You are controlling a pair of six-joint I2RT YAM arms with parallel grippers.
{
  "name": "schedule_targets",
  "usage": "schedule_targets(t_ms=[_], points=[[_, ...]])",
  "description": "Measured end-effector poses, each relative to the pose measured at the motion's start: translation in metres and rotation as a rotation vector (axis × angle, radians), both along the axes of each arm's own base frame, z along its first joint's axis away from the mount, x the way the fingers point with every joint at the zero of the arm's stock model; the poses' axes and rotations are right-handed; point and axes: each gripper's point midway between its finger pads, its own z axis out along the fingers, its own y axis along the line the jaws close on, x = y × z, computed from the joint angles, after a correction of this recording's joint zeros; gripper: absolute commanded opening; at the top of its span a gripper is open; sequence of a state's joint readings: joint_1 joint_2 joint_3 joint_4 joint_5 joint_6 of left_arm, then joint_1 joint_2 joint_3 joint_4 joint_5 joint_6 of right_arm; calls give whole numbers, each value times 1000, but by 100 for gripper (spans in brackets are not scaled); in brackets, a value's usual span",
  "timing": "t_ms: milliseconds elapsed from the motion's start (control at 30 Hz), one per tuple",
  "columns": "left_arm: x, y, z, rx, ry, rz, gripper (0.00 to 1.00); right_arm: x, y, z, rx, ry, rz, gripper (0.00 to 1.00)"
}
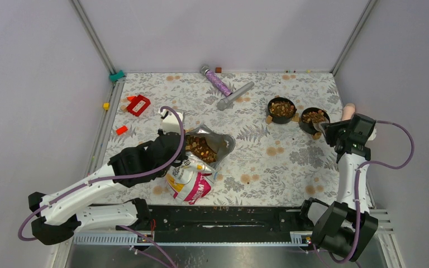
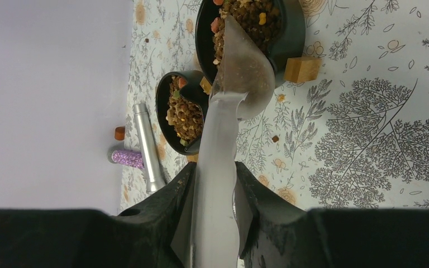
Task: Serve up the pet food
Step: Pour the pet food into the pet food bowl.
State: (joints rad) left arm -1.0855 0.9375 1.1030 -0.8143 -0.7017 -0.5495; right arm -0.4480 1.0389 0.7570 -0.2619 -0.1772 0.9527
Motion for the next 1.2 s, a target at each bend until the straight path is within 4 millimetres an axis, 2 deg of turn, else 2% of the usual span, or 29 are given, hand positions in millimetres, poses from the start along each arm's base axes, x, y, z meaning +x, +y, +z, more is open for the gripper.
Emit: schedule_targets(t_ms=[333,833,1200], points=[[0,0,0,2,-1,0,0,-3,1,9,-17,24,21,0],[0,0,0,4,-2,-2,0,-10,3,3,-18,74,39,0],[0,0,0,5,-3,-3,0,-10,3,8,-26,94,55,0]])
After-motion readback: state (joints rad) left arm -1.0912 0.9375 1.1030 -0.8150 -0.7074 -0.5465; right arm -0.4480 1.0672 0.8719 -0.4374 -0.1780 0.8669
